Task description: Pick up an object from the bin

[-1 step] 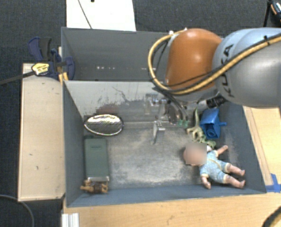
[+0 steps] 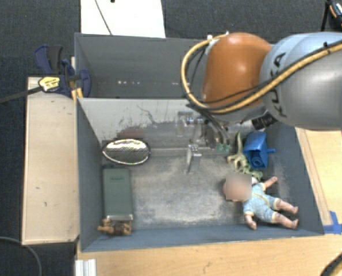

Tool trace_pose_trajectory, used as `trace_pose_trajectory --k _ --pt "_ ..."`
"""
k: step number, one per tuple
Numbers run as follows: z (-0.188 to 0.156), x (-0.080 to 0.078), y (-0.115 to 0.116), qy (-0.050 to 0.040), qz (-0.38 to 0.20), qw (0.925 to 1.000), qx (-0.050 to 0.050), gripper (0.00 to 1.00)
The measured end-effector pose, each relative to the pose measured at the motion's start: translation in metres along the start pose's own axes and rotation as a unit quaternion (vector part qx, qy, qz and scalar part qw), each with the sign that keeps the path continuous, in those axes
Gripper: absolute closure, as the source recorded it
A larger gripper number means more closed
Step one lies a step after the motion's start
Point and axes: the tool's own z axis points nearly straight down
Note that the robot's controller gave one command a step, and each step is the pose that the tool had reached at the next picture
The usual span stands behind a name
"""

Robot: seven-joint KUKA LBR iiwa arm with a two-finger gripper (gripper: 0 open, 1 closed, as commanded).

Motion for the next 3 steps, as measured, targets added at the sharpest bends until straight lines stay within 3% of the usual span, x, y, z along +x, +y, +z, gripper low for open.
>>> trace_pose_trajectory --k 1,2,3 --pt "0.039 0.008 -0.023 -0.0023 -0.038 0.9993 0.0 0.0" --pt "0.11 0.043 -0.045 -0.0001 -0.048 0.9989 0.0 0.0" --pt "0.07 0.046 -0.046 0.0057 -0.054 0.9985 0.0 0.0"
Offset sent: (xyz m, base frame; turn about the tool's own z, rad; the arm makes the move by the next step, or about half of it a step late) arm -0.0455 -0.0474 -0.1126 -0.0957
